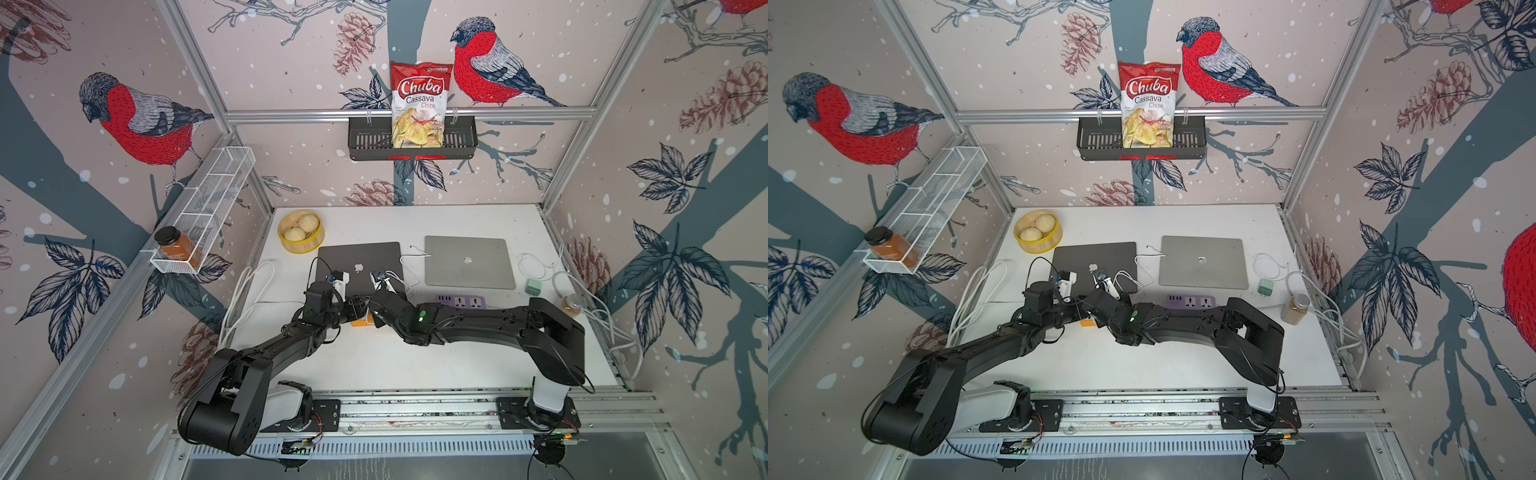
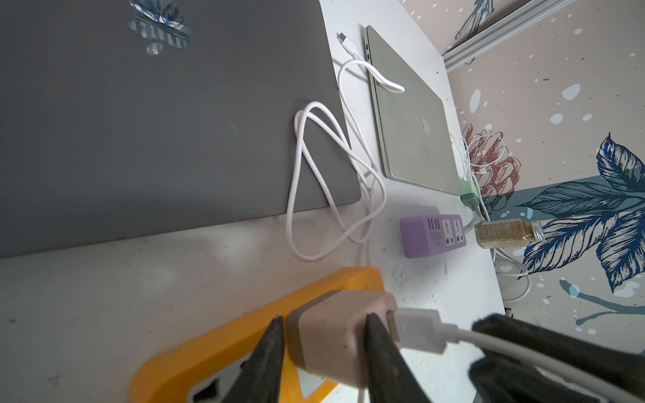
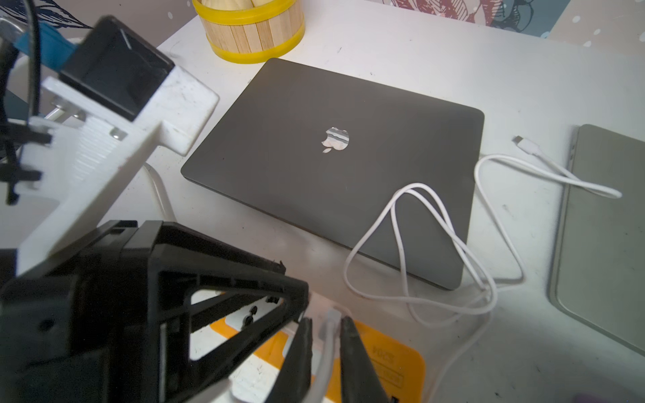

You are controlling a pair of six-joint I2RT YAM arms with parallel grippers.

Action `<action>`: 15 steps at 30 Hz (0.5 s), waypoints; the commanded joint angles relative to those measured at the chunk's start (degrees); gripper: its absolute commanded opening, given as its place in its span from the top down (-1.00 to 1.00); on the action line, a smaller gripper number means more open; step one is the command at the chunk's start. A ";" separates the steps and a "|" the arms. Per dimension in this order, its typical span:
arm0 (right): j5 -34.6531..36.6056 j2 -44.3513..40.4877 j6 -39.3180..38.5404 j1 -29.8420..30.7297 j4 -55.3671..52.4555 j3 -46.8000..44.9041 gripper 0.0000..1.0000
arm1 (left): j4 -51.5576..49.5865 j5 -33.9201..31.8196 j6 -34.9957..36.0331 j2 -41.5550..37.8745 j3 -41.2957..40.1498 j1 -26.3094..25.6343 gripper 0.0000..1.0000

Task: Unplug the laptop charger
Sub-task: Remove the charging cable from the plug.

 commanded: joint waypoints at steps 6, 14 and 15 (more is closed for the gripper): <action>-1.35 -2.40 1.04 -1.25 2.11 -2.85 0.30 | -7.20 -3.45 0.89 0.24 -0.58 -0.12 0.24; -3.29 2.00 0.86 0.15 3.46 -0.09 -0.02 | -7.28 -3.77 0.75 -0.73 -1.15 -0.14 0.24; -3.26 2.42 0.93 0.17 3.42 0.09 0.00 | -7.22 -3.74 0.73 -0.66 -1.15 -0.16 0.24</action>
